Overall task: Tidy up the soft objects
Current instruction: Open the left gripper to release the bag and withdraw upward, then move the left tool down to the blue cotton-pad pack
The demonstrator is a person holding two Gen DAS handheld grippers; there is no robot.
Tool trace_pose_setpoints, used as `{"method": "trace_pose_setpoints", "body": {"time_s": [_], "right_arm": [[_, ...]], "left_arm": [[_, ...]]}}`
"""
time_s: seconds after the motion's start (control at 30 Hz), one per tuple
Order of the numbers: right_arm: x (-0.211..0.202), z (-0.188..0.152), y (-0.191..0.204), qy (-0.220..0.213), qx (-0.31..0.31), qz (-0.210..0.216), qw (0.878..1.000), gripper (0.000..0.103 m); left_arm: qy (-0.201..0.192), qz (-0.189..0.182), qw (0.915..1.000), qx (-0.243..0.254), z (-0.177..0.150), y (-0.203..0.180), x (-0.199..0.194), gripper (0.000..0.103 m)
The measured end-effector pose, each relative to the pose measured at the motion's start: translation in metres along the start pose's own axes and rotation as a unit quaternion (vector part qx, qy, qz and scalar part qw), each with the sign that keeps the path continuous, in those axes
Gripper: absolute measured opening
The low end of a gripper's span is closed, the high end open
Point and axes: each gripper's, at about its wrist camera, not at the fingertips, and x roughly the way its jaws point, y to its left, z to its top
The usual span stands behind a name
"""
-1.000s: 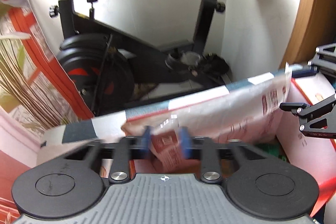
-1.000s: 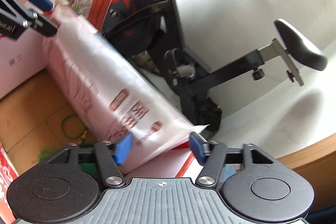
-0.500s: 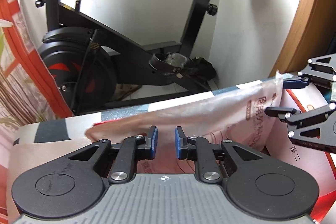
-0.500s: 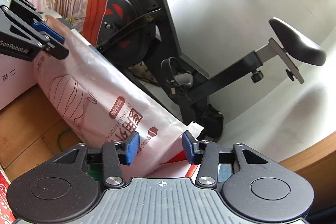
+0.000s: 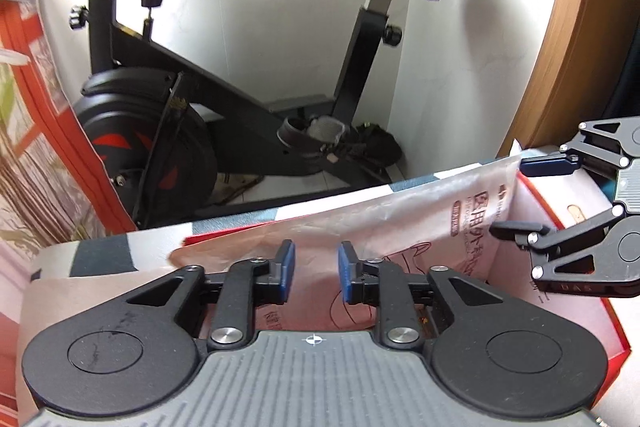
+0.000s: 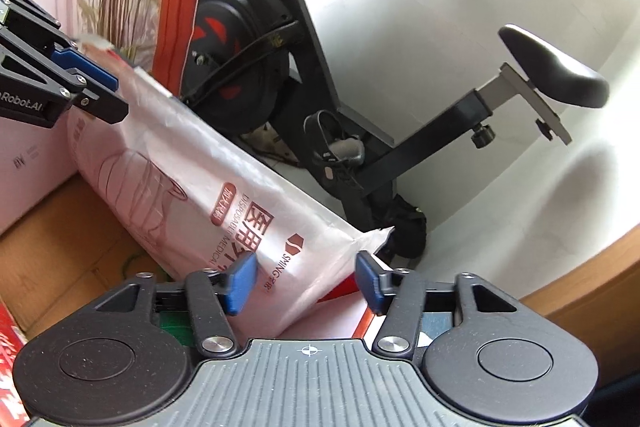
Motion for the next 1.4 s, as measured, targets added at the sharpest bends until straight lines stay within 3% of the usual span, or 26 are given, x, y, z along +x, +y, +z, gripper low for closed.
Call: {"method": "trace_pose_setpoints", "body": {"time_s": [0.3,0.47,0.83,1.2,1.4], "right_arm": [[-0.061,-0.015,0.001,-0.070,0.071,0.021,0.995,0.101],[-0.096,-0.034,0.008,-0.106,0.116,0.039,0.987,0.103],[-0.146,-0.113,0.035,-0.139,0.204,0.066,0.967,0.103],[-0.150,-0.188,0.077,-0.102,0.234,0.079,0.964,0.103],[-0.146,-0.217,0.097,-0.080,0.239,0.094,0.963,0.103]], "left_arm": [[-0.060,0.010,0.9982,0.001,-0.018,-0.005,-0.057,0.092],[-0.091,0.007,0.9958,-0.009,-0.038,-0.003,-0.090,0.103],[-0.116,0.018,0.9929,-0.021,-0.113,-0.012,-0.142,0.103],[-0.094,0.005,0.9932,-0.069,-0.188,-0.025,-0.151,0.103],[-0.072,-0.020,0.9909,-0.112,-0.219,-0.031,-0.142,0.103]]}}
